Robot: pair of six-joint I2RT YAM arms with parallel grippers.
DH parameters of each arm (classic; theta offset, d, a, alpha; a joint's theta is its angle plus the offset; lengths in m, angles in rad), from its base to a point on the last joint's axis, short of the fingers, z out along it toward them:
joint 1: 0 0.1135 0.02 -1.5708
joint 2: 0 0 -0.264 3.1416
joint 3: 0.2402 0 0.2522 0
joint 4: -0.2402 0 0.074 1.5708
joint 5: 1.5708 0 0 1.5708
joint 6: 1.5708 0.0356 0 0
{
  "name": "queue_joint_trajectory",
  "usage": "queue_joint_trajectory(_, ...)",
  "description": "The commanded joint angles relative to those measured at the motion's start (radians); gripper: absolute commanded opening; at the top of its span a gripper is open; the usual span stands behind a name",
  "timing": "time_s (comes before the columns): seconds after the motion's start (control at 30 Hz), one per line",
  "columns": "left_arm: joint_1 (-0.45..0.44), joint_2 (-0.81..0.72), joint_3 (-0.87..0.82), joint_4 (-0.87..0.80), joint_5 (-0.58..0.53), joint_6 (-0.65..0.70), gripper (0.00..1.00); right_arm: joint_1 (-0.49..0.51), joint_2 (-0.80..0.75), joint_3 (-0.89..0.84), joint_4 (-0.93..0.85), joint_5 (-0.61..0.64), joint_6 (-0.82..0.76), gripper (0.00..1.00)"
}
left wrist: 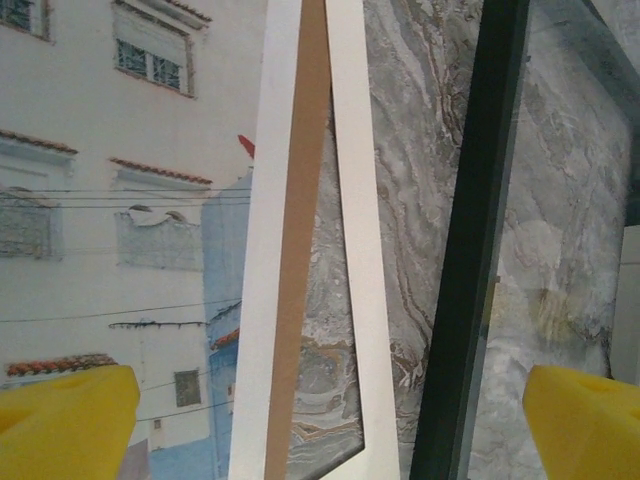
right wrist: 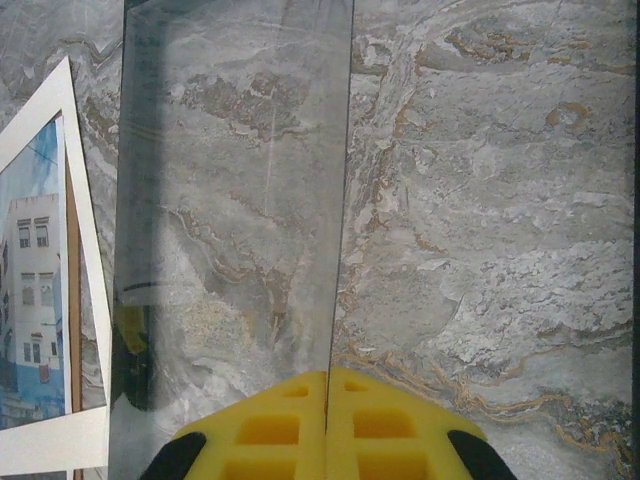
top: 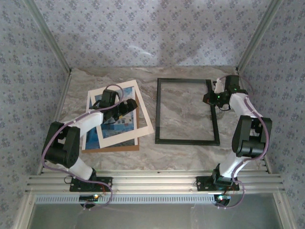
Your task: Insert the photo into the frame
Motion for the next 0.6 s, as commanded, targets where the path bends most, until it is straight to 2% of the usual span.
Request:
queue_joint_trajectory(0.0,-0.007,0.011,0.028,-0.017,0.016,0.020,0.99,-0.016,-0.020,0.044,-0.040,0.010,-0.042,0.00)
queue_joint_trajectory(0.57,-0.012,0.016,0.036,-0.019,0.016,0.022,0.99,-0.013,0.017,0.062,-0.076,-0.013,-0.067,0.00)
